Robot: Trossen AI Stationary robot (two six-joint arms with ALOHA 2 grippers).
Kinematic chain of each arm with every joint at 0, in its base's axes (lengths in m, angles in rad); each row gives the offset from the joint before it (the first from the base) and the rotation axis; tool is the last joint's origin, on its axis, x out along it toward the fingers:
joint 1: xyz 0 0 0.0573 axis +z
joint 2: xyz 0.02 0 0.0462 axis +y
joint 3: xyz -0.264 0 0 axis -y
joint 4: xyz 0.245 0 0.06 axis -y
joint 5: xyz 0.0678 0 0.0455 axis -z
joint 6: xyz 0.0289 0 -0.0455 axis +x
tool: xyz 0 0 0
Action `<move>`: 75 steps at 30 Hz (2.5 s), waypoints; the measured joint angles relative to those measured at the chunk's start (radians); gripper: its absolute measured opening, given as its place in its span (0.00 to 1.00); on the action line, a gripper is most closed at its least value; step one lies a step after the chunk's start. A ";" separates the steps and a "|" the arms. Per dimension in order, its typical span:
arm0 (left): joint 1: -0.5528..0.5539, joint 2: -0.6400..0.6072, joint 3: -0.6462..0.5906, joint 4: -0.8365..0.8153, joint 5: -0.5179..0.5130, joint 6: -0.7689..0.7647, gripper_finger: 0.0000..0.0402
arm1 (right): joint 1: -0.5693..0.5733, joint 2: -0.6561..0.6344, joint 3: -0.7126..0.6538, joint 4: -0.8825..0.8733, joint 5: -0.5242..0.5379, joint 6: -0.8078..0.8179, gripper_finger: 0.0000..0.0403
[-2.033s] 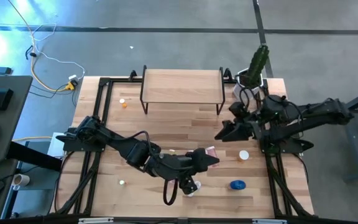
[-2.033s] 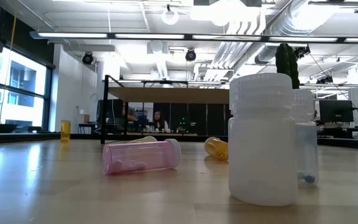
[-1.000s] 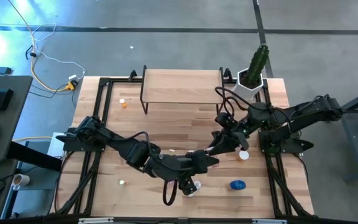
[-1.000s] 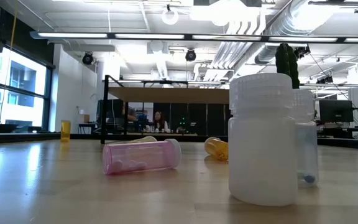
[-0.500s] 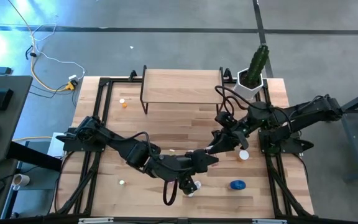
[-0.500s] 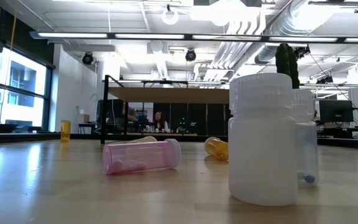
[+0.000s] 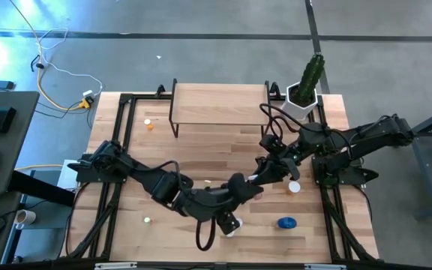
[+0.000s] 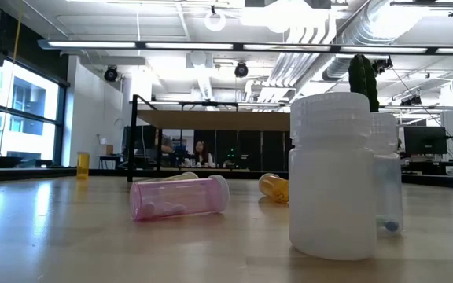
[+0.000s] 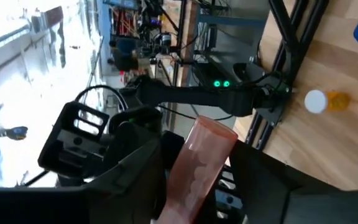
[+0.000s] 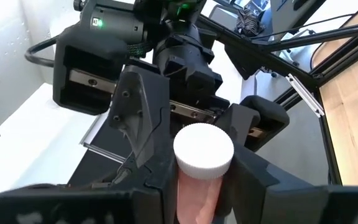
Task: Pick and place medicine bottles onto shelf by color
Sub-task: Put the left pink medicine bottle on the shelf
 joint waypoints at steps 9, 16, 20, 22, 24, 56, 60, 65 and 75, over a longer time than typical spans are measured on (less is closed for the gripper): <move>-0.028 0.000 0.000 0.003 -0.085 -0.159 0.49 | -0.058 -0.003 -0.001 0.001 0.003 -0.001 0.25; -0.028 0.000 0.000 -0.019 -0.145 -0.256 0.49 | -0.106 -0.003 -0.001 0.014 -0.002 0.003 0.24; -0.023 0.000 0.000 -0.024 -0.174 -0.394 0.49 | -0.146 -0.003 -0.001 0.014 -0.010 -0.020 0.24; -0.018 0.000 0.000 -0.023 -0.173 -0.479 0.49 | -0.171 -0.003 -0.001 0.015 -0.020 -0.039 0.24; -0.016 0.000 0.000 -0.024 -0.174 -0.578 0.49 | -0.197 -0.003 -0.001 0.015 -0.034 -0.063 0.24; 0.156 -0.175 0.001 -0.584 -0.199 -1.722 0.49 | -0.659 0.005 -0.001 -0.053 -0.151 -0.741 0.25; 0.193 -0.196 0.001 -0.793 -0.227 -1.855 0.49 | -0.687 0.007 -0.001 -0.068 -0.064 -0.840 0.25; 0.268 -0.201 0.000 -0.962 -0.221 -1.932 0.49 | -0.712 0.023 -0.001 -0.085 0.051 -0.960 0.25; 0.482 -0.200 -0.057 -0.932 -0.032 -1.727 0.48 | -0.742 0.128 -0.001 -0.070 0.281 -1.098 0.25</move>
